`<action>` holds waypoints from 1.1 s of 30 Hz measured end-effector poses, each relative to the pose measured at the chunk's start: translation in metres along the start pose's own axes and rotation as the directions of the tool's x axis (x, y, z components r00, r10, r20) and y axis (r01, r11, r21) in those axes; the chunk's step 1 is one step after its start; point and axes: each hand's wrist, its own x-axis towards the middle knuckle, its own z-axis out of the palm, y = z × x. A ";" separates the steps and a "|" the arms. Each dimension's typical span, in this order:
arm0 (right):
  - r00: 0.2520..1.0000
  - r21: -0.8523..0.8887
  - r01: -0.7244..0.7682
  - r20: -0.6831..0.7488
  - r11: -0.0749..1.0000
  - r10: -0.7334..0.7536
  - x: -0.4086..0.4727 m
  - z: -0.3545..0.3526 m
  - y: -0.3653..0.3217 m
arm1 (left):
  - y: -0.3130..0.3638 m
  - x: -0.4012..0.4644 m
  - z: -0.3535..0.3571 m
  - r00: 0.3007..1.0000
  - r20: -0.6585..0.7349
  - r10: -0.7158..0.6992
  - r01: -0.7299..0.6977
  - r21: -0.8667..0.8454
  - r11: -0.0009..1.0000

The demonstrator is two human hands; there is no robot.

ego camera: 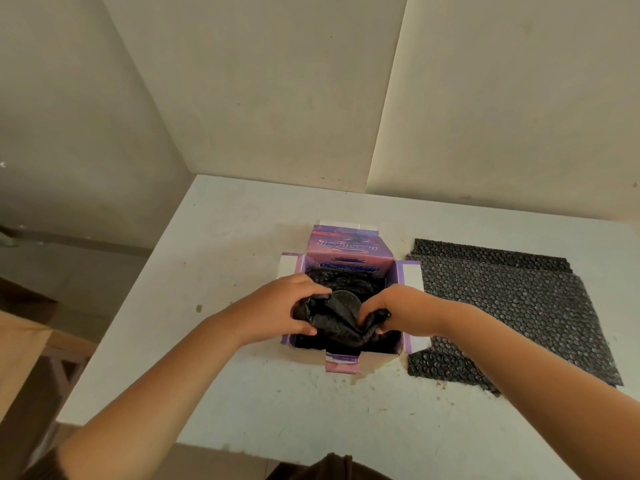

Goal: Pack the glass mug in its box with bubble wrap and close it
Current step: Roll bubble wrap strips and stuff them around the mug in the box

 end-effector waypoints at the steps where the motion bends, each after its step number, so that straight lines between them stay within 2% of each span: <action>1: 1.000 -0.009 0.002 0.024 1.000 -0.002 0.001 0.000 -0.001 | 0.001 0.001 0.000 0.999 0.037 -0.001 0.000 0.031 1.000; 3: 0.997 -0.018 0.006 0.074 1.000 -0.004 0.001 -0.001 -0.003 | 0.002 0.002 0.000 0.997 0.071 0.021 -0.031 0.136 0.990; 6: 0.983 0.030 -0.037 0.179 0.999 0.031 0.000 -0.003 -0.008 | 0.000 0.002 0.003 0.998 0.050 0.045 -0.056 0.265 0.963; 11: 0.951 -0.014 -0.064 0.303 0.998 0.066 0.007 -0.007 -0.012 | -0.007 0.002 0.013 0.998 0.066 0.024 -0.042 0.285 0.958; 16: 0.941 -0.103 -0.078 0.322 0.992 0.108 0.025 0.002 -0.015 | -0.014 0.007 0.016 0.980 0.176 -0.090 0.036 0.288 0.957; 19: 0.952 -0.127 -0.088 0.282 0.988 0.121 0.033 0.006 -0.015 | -0.006 0.005 0.014 0.967 0.195 -0.163 0.106 0.272 0.956; 24: 0.973 -0.122 -0.099 0.195 0.988 0.121 0.040 0.019 -0.014 | 0.009 -0.001 0.029 0.980 0.035 -0.196 0.172 0.339 0.925; 27: 0.981 -0.192 -0.073 0.161 0.979 0.104 0.042 0.023 -0.015 | 0.002 -0.004 0.038 0.984 -0.179 -0.021 0.096 0.426 0.899; 28: 0.987 -0.260 -0.045 0.139 0.964 0.084 0.041 0.022 -0.016 | -0.003 -0.005 0.043 0.959 -0.280 0.036 0.087 0.413 0.907; 29: 0.993 -0.351 -0.009 0.108 0.936 0.050 0.038 0.020 -0.016 | -0.006 -0.009 0.048 0.924 -0.381 0.028 0.117 0.352 0.929; 31: 0.995 -0.502 0.102 0.031 0.859 -0.100 0.034 0.014 -0.015 | -0.011 -0.016 0.059 0.830 -0.537 -0.150 0.229 0.083 0.970; 33: 0.944 -0.532 0.297 0.041 0.793 -0.326 0.035 0.010 -0.012 | -0.008 -0.020 0.068 0.779 -0.492 -0.389 0.282 -0.279 0.918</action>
